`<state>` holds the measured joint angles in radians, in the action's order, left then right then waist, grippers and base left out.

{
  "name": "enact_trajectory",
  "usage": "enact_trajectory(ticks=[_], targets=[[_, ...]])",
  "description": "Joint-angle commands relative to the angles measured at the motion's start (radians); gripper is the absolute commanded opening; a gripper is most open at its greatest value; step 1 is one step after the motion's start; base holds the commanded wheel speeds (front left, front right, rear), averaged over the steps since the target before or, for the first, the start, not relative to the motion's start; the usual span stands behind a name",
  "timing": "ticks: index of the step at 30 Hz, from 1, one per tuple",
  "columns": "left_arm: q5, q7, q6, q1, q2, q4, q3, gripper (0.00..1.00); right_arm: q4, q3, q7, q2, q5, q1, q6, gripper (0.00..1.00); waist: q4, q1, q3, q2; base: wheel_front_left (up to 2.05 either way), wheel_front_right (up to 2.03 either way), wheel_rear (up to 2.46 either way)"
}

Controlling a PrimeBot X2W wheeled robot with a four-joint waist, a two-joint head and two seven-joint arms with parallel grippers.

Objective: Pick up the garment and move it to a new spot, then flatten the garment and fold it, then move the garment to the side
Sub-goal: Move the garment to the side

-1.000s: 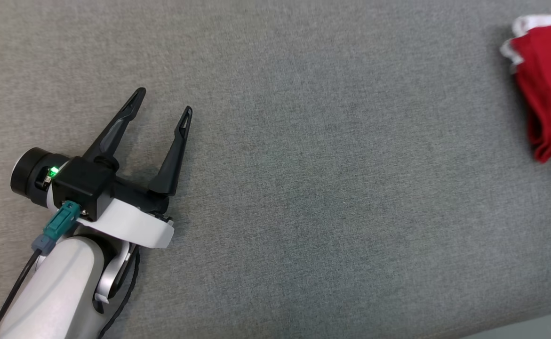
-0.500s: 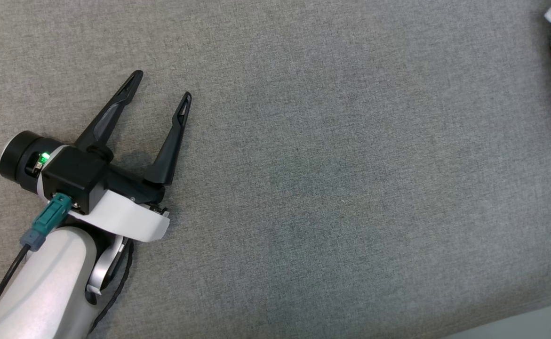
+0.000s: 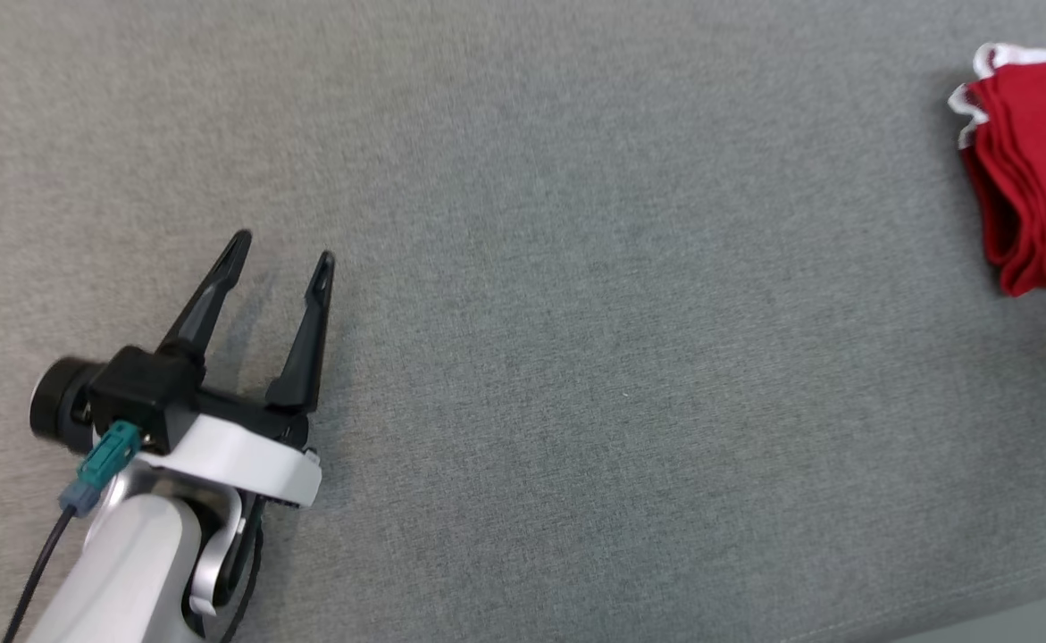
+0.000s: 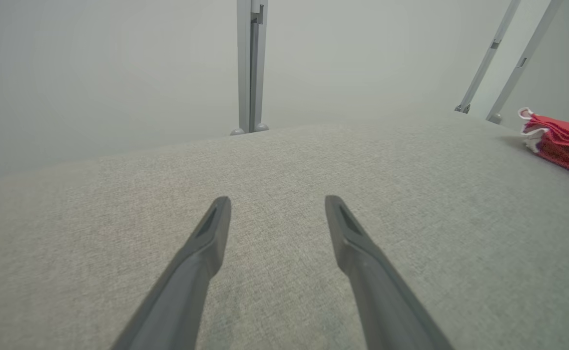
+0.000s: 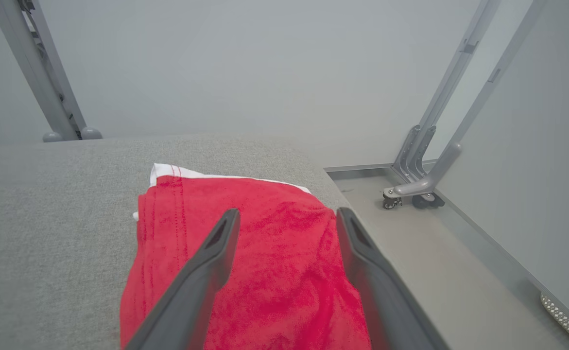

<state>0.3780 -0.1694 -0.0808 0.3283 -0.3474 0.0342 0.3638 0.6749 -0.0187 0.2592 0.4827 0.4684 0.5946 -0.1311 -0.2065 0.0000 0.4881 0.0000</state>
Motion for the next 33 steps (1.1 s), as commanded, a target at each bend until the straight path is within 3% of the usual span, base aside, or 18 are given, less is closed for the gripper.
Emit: enact_trajectory(ticks=[1,8,12,20,33], targets=[[0.017,-0.011,-0.019,-0.031,0.005,0.011,-0.016,1.00,-0.067,0.040,0.007,-0.047,-0.042,-0.052,0.000,1.00,0.012,0.0000,-0.074,0.0000,0.00,0.00,0.00],[0.061,-0.043,-0.063,-0.139,0.020,0.044,-0.058,1.00,-0.278,0.091,0.003,-0.259,-0.176,-0.234,0.000,1.00,0.050,0.0000,-0.187,0.0000,0.00,0.00,0.00],[0.080,-0.055,-0.086,-0.186,0.035,0.047,-0.075,1.00,-0.378,0.082,-0.029,-0.337,-0.223,-0.311,0.000,1.00,0.086,0.0000,-0.234,0.0000,0.00,0.00,0.00],[0.091,-0.070,-0.108,-0.246,0.050,0.057,-0.084,1.00,-0.506,0.055,-0.092,-0.398,-0.268,-0.402,0.000,1.00,0.149,0.0000,-0.311,0.0000,0.00,0.00,0.00],[0.093,-0.055,-0.127,-0.364,0.038,0.068,-0.058,1.00,-0.631,0.070,-0.191,-0.423,-0.272,-0.622,0.000,1.00,0.188,0.0000,-0.489,0.0000,0.00,0.00,0.00]])
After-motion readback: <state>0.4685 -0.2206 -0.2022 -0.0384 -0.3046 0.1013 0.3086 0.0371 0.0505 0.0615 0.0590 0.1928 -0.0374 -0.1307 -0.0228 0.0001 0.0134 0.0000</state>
